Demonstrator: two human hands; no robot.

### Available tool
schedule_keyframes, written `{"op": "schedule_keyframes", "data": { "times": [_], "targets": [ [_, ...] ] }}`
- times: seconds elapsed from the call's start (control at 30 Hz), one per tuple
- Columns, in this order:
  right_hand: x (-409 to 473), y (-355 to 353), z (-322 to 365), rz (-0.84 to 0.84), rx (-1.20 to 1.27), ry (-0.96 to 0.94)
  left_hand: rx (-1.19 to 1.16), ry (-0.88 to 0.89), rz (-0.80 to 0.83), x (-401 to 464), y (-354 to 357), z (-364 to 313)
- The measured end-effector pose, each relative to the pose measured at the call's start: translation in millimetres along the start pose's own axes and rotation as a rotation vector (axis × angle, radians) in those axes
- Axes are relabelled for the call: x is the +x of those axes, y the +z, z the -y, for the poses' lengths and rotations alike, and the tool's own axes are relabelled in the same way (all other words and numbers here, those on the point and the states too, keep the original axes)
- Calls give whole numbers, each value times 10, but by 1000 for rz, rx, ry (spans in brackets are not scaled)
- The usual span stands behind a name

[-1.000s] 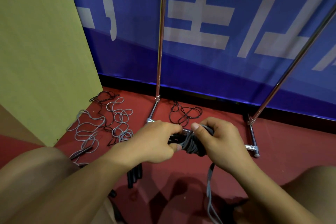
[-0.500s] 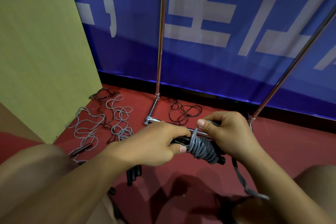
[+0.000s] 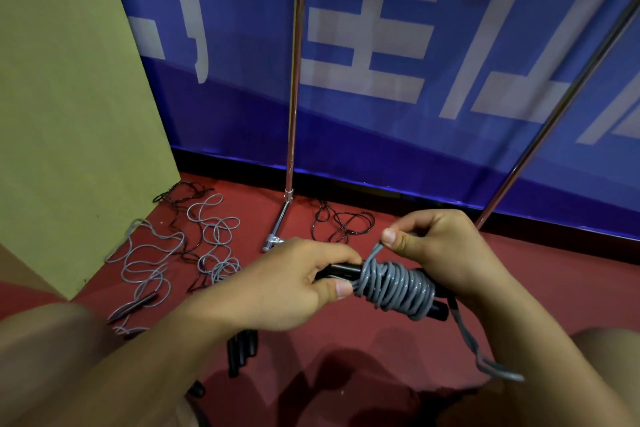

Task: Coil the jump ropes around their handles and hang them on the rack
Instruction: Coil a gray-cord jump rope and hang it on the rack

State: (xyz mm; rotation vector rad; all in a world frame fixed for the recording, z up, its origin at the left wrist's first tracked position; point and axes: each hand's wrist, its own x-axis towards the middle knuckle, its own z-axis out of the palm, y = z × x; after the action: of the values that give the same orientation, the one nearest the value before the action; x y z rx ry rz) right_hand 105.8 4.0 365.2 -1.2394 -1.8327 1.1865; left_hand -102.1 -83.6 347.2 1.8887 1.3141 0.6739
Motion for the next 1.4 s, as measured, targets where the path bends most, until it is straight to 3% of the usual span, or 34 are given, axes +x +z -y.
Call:
{"op": "schedule_keyframes", "data": {
  "times": [0.23,0.33,0.43,0.53,0.7,0.9,1.17,1.3,1.4],
  "targets": [
    [34,39,2,111,313,75,-513,114,58,-37,-28,-23],
    [32,52,-33,76,387,-18,-622,140,-1,-10,9,-41],
    [-26,126,-61,36,106,-240,-678,135,-63,6,28,-45],
    [-82,273,-90,-65,-27,-245,-699,108,-154,24,34,-59],
    [-168,409,-149,35,-242,-289,-782,23,-339,61,86,-21],
    [-204,516,-193,52,-445,-339,-678,-106,-527,141,104,65],
    [-301,496,-190,43,-545,-303,-385,-228,-560,178,107,238],
    [-355,508,-118,60,-466,-199,-171,-245,-579,188,110,289],
    [-369,537,-89,186,-261,-40,-20,-268,-633,205,108,328]
  ]
}}
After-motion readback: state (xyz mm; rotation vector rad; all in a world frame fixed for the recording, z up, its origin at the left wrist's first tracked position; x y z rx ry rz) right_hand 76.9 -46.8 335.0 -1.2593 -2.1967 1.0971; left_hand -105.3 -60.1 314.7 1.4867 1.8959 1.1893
